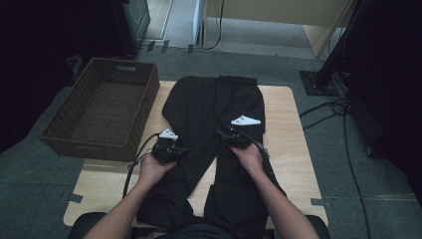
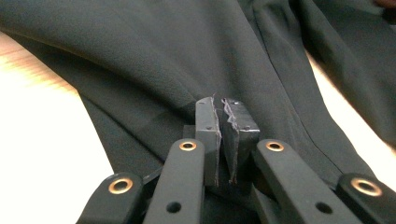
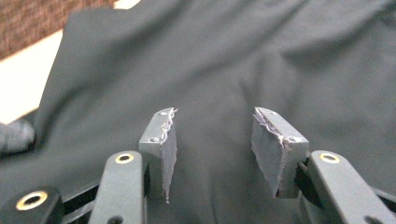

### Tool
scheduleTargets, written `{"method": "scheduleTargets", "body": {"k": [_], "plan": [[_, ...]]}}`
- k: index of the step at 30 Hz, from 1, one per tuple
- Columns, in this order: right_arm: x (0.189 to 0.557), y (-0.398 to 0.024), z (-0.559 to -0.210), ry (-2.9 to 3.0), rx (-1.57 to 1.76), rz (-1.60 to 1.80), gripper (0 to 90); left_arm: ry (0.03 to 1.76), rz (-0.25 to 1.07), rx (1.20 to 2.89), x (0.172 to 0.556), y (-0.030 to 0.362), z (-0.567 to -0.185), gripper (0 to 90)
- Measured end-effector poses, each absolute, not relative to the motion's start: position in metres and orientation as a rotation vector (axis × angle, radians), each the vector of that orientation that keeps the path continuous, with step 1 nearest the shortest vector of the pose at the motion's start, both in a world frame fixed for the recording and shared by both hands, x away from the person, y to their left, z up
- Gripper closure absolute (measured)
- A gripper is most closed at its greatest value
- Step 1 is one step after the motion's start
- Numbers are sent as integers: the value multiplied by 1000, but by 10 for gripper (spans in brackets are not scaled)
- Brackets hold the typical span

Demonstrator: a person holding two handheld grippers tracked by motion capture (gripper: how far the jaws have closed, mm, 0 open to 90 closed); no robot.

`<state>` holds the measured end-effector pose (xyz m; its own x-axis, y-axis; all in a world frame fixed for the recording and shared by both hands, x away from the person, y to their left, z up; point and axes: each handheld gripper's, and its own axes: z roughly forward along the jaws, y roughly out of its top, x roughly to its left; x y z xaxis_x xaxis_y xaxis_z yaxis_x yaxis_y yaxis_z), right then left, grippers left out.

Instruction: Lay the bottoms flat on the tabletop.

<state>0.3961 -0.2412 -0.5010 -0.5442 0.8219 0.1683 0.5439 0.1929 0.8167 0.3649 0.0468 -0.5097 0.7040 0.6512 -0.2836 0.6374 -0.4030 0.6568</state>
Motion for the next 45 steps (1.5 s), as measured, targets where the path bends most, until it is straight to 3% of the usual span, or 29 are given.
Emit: {"method": "scheduleTargets", "body": {"k": [10, 20, 22, 24, 27, 38, 45], "plan": [[456, -180, -511, 2250, 1254, 1175, 496, 982, 21, 2102, 369, 54, -504, 810], [469, -150, -520, 2296, 1157, 1070, 486, 1011, 49, 2018, 370, 73, -491, 741], [467, -150, -520, 2292, 1166, 1071, 538, 1009, 58, 2013, 370, 75, -490, 728], [464, -152, -518, 2306, 1152, 1064, 709, 1015, 60, 1997, 369, 77, -487, 722], [459, -154, -517, 2331, 1126, 1062, 888, 1010, 69, 1996, 368, 77, -486, 711], [403, -186, -519, 2480, 1079, 1218, 898, 981, 96, 1986, 366, 69, -483, 677], [358, -207, -522, 2464, 1075, 1267, 822, 977, 111, 1975, 375, 60, -483, 643]]}}
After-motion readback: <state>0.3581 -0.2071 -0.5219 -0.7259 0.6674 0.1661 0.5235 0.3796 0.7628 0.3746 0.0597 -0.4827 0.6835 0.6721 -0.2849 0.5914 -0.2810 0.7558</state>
